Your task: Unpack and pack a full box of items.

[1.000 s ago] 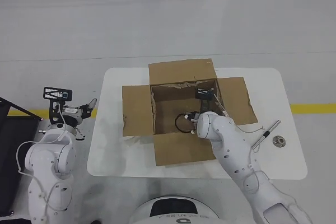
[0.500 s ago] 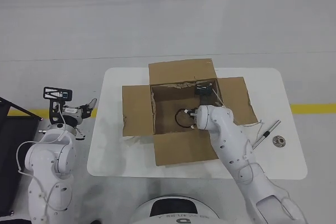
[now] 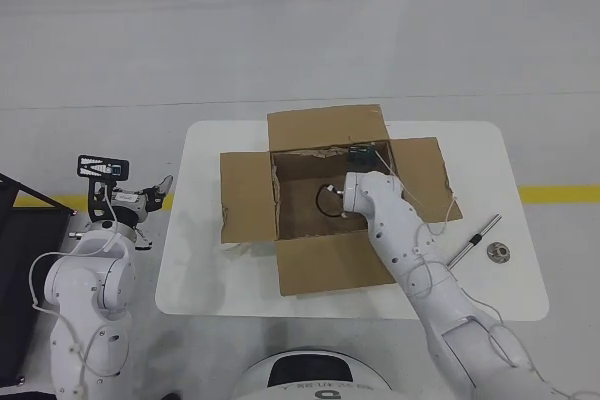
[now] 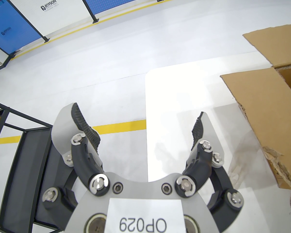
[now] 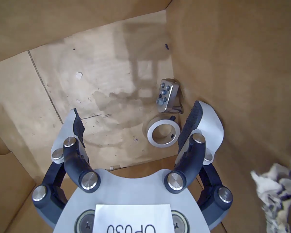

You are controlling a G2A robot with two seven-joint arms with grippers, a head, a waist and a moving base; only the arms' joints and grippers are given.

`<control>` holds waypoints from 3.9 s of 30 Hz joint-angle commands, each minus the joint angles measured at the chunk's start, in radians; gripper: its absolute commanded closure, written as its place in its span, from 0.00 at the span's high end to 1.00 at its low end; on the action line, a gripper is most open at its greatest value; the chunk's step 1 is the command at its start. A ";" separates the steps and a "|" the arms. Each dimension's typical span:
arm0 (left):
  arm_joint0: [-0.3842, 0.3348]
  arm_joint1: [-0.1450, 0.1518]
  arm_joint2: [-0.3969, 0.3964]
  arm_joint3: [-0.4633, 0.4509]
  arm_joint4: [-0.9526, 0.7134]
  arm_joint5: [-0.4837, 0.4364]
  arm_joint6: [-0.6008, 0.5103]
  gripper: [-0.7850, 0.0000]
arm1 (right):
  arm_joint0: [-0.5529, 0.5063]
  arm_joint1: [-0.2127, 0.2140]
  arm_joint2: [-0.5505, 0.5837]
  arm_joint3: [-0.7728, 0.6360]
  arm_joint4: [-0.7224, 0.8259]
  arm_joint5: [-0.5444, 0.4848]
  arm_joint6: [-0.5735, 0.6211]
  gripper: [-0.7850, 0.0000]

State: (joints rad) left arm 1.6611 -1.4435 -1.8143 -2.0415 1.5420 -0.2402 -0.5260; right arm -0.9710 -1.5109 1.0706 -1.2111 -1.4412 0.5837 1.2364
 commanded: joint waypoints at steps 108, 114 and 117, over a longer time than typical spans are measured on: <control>0.000 0.000 0.000 0.000 0.000 0.000 0.000 1.00 | -1.341 -0.017 0.637 -1.067 0.915 -0.239 -1.252 0.00; 0.000 0.000 0.000 0.000 0.000 0.000 0.000 1.00 | -1.279 -0.010 0.707 -0.980 0.979 -0.154 -1.130 0.00; 0.000 0.000 0.000 0.000 0.000 0.000 0.000 1.00 | -1.210 -0.001 0.715 -0.950 0.942 -0.126 -1.054 0.00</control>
State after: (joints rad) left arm 1.6611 -1.4435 -1.8143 -2.0415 1.5420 -0.2402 -0.5260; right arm -2.2083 -1.5153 1.7853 -2.1716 -0.4849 0.4475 0.1534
